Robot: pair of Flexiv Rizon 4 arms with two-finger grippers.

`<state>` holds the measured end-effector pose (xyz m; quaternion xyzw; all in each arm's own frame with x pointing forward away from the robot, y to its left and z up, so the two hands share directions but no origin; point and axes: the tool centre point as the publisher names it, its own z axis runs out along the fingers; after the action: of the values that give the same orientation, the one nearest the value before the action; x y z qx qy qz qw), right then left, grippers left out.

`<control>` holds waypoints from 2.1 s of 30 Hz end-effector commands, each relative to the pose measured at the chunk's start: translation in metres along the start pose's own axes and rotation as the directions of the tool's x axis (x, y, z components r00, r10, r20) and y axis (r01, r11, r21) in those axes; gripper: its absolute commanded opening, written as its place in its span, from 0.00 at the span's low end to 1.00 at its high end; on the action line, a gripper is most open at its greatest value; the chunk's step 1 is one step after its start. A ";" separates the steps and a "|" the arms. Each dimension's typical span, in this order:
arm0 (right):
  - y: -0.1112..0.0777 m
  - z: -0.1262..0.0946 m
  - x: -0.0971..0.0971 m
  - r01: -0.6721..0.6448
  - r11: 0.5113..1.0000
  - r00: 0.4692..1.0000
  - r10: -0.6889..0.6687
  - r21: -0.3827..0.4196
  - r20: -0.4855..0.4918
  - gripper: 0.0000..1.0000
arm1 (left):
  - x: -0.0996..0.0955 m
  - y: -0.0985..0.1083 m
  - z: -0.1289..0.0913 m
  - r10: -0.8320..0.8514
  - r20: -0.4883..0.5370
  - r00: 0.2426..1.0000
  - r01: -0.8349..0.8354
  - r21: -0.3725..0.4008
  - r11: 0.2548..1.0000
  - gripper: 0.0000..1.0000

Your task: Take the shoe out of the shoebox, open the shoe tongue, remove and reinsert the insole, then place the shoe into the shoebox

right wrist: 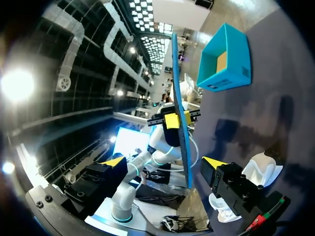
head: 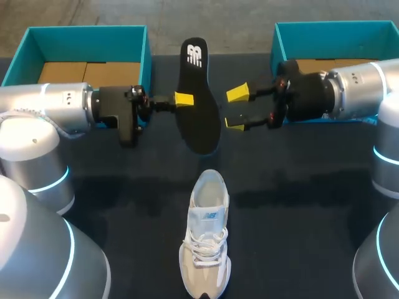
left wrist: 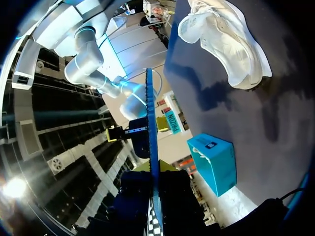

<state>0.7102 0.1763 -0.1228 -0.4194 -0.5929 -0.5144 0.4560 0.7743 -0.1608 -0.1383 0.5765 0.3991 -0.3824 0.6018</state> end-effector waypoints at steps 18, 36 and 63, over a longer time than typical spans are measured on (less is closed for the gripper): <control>0.009 0.019 -0.012 0.011 1.000 1.000 -0.012 0.022 0.025 1.00 | 0.002 0.002 0.000 -0.013 -0.017 1.000 0.013 -0.014 1.000 0.00; 0.016 0.047 -0.025 0.069 0.997 0.994 -0.072 0.039 0.087 1.00 | 0.005 0.005 -0.001 -0.115 -0.042 0.992 0.114 -0.031 0.993 0.00; 0.016 0.043 -0.036 0.042 0.996 0.996 -0.035 -0.082 0.083 0.39 | 0.007 0.004 0.002 -0.109 -0.052 0.993 0.106 -0.062 0.992 0.00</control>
<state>0.7305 0.2187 -0.1557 -0.4464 -0.5978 -0.5290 0.4044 0.7801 -0.1599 -0.1423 0.5457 0.4563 -0.3873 0.5865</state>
